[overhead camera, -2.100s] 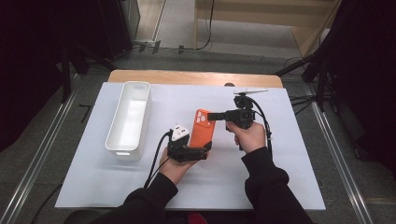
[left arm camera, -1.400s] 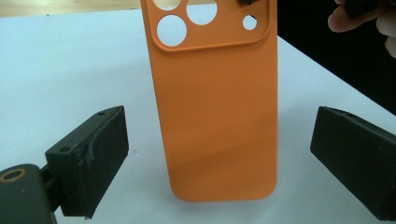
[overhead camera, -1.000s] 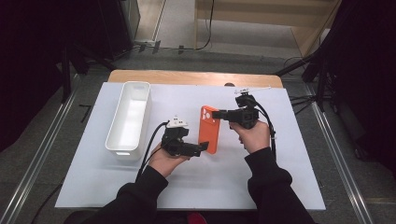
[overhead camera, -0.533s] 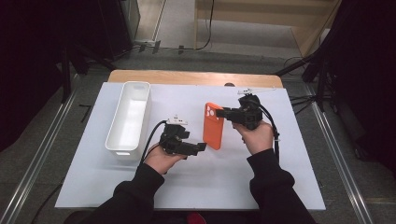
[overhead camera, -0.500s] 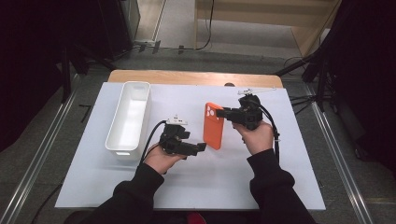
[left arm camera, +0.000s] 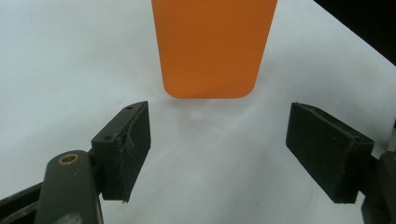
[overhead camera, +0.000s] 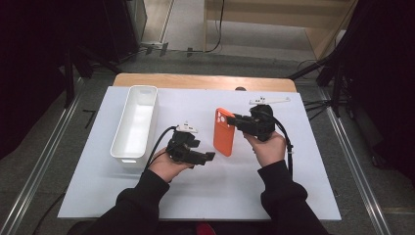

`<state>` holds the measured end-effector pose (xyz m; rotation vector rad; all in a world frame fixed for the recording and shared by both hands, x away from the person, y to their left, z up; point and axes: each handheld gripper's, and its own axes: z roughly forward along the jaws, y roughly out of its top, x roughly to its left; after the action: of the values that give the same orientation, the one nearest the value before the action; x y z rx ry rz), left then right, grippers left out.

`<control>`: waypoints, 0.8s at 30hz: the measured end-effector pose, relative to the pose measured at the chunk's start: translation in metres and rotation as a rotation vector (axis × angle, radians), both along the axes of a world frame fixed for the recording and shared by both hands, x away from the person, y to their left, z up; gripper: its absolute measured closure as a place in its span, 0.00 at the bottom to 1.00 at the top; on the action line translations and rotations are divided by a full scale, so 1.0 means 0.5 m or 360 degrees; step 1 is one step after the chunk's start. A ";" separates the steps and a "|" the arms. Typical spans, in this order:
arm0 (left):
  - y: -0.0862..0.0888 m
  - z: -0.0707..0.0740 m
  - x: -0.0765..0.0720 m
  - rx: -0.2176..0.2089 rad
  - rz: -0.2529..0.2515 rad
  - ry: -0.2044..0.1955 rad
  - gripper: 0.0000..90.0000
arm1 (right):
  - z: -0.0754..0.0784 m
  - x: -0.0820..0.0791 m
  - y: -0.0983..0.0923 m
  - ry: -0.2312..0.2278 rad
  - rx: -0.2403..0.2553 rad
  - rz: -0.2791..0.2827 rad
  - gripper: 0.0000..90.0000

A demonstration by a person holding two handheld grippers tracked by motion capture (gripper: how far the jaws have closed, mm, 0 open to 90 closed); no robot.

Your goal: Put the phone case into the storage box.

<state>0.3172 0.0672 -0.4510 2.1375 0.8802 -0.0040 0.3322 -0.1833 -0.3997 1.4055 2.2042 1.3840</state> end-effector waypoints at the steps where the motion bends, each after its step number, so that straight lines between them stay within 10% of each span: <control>1: 0.000 0.000 0.000 0.0002 -0.0011 0.0010 0.25 | -0.001 -0.003 0.002 -0.0005 -0.0004 -0.0004 0.83; 24: 0.020 0.031 0.013 0.0049 -0.0077 -0.0120 0.24 | -0.003 -0.046 0.026 -0.0136 0.0013 -0.0064 0.83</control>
<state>0.3237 0.0772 -0.4355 2.1723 0.7897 0.0654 0.3094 -0.1705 -0.4014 1.3593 2.1081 1.4142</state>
